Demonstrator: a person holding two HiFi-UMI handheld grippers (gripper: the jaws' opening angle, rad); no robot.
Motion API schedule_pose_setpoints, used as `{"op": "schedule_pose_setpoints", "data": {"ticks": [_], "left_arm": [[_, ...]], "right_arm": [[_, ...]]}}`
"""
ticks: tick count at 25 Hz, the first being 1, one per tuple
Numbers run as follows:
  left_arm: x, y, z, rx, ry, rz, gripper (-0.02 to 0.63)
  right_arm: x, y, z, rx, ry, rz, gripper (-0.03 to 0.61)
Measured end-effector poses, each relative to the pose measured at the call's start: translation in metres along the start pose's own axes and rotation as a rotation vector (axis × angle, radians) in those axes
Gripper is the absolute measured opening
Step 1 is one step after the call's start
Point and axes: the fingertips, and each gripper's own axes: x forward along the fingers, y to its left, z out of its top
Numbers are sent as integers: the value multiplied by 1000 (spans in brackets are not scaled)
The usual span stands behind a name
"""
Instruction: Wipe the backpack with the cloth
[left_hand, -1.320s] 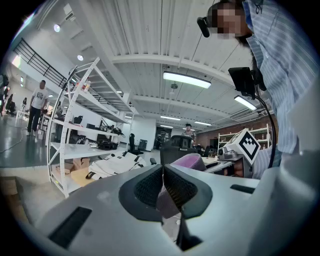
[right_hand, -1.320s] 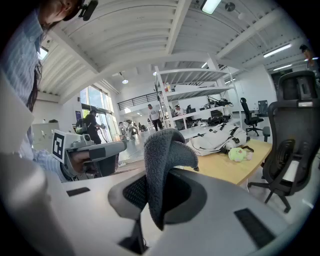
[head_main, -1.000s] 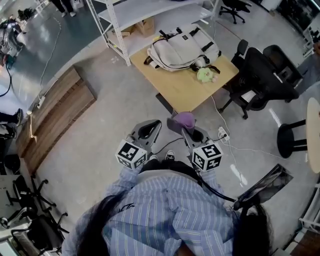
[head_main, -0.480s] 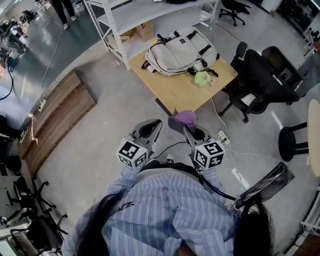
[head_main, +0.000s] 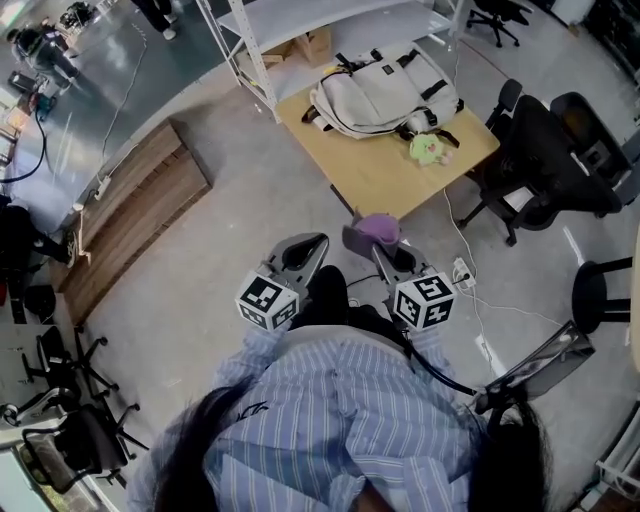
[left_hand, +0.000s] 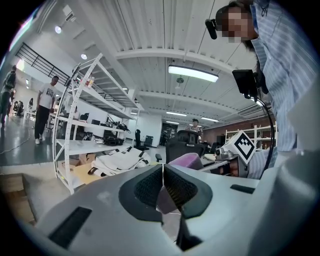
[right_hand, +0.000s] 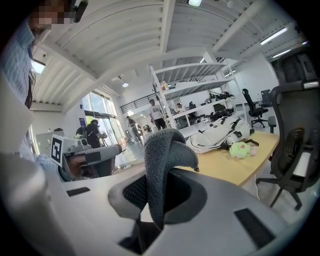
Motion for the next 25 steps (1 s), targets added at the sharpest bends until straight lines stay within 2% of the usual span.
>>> {"op": "schedule_pose_setpoints", "data": {"ticks": [5, 12, 20, 25], "left_arm": [[-4, 12, -5, -15, 10, 36, 12], [22, 45, -11, -61, 15, 19, 12], [67, 112, -12, -73, 48, -62, 12], [76, 184, -4, -64, 69, -91, 12]], "right_arm": [[15, 0, -5, 11, 15, 34, 41], [41, -11, -1, 8, 62, 44, 41], [94, -58, 18, 46, 86, -75, 41], [153, -72, 45, 55, 92, -140, 41]]}}
